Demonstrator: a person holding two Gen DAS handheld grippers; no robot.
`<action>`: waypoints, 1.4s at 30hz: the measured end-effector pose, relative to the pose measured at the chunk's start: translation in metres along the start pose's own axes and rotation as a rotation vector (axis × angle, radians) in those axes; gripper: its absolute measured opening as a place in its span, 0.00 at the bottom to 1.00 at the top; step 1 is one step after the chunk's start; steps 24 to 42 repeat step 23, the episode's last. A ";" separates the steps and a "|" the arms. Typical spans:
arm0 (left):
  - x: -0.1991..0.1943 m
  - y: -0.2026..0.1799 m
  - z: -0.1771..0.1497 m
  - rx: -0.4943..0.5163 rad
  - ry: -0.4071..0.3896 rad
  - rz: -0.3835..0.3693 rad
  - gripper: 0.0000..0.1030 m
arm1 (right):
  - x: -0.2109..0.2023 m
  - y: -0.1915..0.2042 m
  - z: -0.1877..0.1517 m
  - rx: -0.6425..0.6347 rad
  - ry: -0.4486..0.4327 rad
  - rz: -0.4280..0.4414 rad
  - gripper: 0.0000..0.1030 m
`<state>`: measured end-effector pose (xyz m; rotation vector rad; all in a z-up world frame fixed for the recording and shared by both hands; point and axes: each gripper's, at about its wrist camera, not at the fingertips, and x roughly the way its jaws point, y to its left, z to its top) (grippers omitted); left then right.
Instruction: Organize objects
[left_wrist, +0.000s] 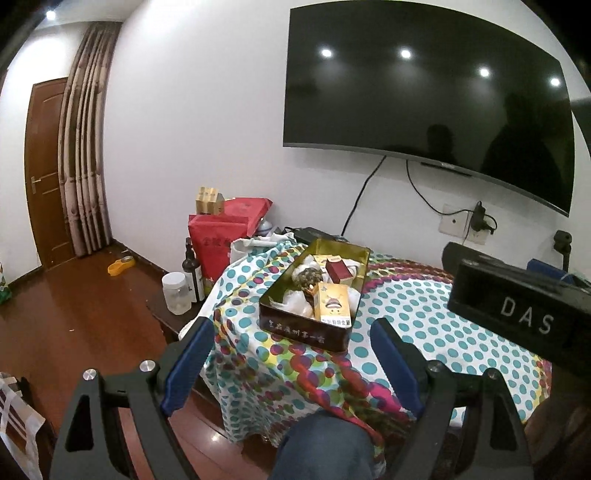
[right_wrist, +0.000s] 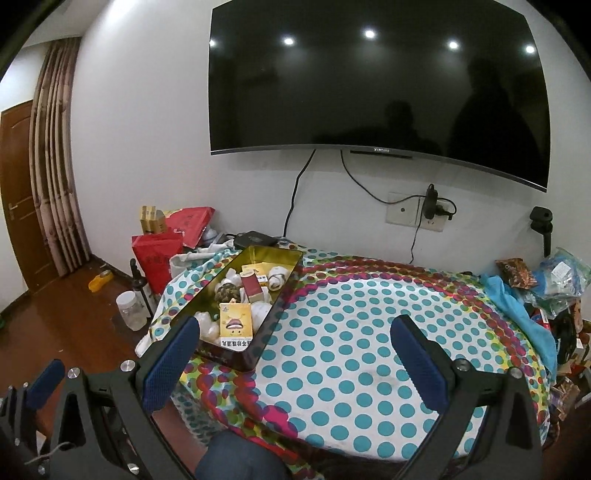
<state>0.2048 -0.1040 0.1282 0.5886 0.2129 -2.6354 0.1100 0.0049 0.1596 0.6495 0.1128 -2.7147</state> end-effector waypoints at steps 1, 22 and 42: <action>0.001 0.000 0.000 0.001 0.002 0.002 0.86 | -0.001 0.000 0.000 0.001 0.000 -0.001 1.00; 0.009 -0.002 -0.006 0.011 0.057 -0.014 0.86 | 0.002 -0.001 -0.005 0.002 0.028 0.015 1.00; 0.010 -0.002 -0.006 0.008 0.066 -0.022 0.86 | 0.002 -0.001 -0.005 0.004 0.029 0.017 1.00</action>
